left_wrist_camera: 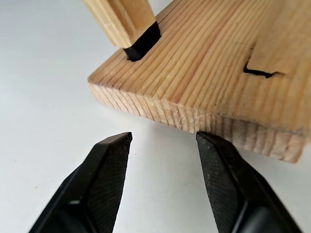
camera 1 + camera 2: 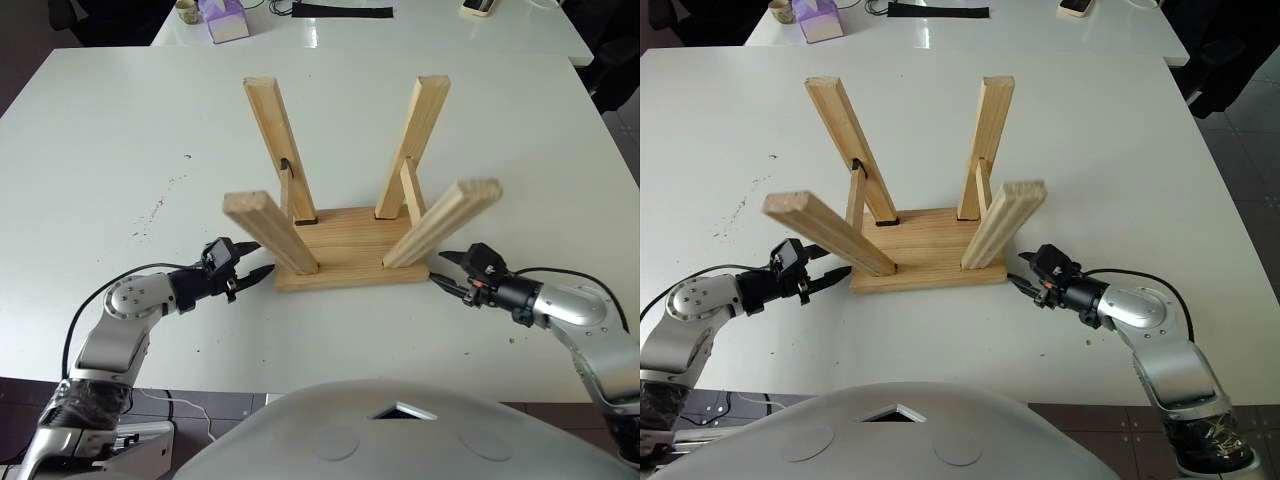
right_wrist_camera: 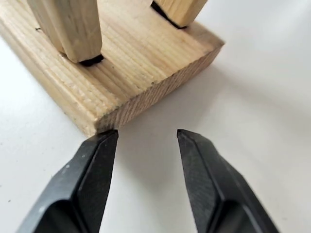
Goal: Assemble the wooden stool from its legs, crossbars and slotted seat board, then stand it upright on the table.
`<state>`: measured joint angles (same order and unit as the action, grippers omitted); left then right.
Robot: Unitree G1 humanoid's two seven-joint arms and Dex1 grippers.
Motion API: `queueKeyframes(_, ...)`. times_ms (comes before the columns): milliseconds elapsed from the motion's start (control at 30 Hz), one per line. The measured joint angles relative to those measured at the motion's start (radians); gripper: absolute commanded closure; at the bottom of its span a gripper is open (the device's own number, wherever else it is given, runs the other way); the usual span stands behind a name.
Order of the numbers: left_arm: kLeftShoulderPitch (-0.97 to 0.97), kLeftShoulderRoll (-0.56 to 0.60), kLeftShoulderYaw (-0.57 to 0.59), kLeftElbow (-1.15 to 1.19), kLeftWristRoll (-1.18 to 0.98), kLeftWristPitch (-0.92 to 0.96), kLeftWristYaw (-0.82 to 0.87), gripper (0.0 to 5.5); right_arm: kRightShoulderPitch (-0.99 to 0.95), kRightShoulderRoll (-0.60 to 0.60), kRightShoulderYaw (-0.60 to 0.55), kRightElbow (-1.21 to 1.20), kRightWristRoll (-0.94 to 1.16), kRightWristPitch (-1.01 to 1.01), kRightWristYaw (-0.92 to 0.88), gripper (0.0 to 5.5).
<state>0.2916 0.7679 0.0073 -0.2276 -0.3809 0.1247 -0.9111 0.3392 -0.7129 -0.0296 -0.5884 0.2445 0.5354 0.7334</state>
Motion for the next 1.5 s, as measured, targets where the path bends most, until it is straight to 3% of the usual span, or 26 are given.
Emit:
queueKeyframes(267, 0.014, 0.122, 0.198, -0.201, -0.223, 0.258, -0.018, 3.01, 0.001, -0.085, -0.245, -0.234, 0.280, 0.126, 0.037, 3.23)
queueKeyframes(567, 0.076, 0.172, 0.251, -0.248, -0.230, 0.299, -0.178, 3.01, 0.004, -0.164, -0.280, -0.249, 0.321, 0.153, 0.076, 3.23)
queueKeyframes(700, 0.066, 0.152, 0.213, -0.215, -0.146, 0.152, -0.227, 3.01, 0.035, -0.187, -0.282, -0.209, 0.291, 0.071, 0.117, 3.23)
queueKeyframes(800, -0.018, 0.078, 0.132, -0.049, -0.001, 0.019, -0.167, 3.01, 0.059, -0.196, -0.218, -0.153, 0.284, 0.022, 0.203, 3.23)
queueKeyframes(967, -0.062, 0.081, 0.090, 0.129, 0.105, -0.152, -0.204, 3.01, 0.024, -0.208, -0.154, 0.058, 0.187, -0.095, 0.272, 3.23)
queueKeyframes(1200, -0.092, 0.083, -0.003, 0.175, 0.119, -0.167, -0.286, 2.49, -0.056, -0.161, -0.008, 0.217, 0.130, -0.175, 0.318, 2.27)
queueKeyframes(1500, -0.221, -0.004, -0.102, 0.343, 0.170, -0.269, -0.312, 2.49, -0.127, -0.082, 0.105, 0.293, 0.098, -0.227, 0.322, 2.27)
